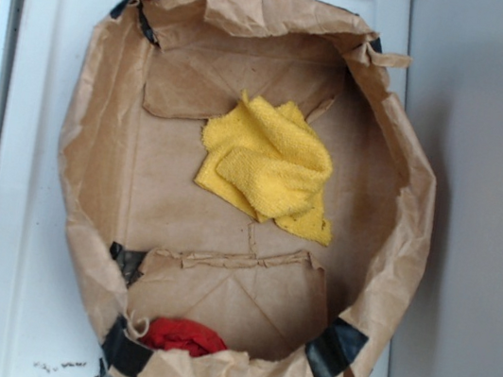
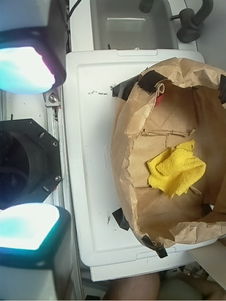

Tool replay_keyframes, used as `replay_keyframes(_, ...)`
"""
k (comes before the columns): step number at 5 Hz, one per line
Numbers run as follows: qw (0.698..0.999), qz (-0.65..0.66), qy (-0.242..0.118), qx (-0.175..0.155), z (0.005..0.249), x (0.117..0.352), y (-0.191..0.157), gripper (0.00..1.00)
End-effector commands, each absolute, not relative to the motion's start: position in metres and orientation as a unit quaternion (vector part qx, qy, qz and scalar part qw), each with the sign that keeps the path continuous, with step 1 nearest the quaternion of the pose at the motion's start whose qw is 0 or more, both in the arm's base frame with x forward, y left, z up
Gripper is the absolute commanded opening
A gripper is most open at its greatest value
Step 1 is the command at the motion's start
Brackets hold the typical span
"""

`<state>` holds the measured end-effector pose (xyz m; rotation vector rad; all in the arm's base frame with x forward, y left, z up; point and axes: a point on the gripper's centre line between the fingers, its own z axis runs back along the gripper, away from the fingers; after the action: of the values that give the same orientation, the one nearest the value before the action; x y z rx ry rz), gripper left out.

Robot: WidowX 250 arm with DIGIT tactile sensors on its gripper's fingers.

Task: Grab the yellow cloth.

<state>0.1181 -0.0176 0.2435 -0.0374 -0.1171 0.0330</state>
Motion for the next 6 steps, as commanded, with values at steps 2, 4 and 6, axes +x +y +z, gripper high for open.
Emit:
replay_keyframes(2,0.995,0.05,-0.08,-0.011,0.246,0.14,0.008,1.0)
replay_keyframes(4,0.995,0.057,-0.081,0.006,0.241,0.169,0.04,1.0)
replay_keyframes(6,0.995,0.057,-0.081,0.006,0.241,0.169,0.04,1.0)
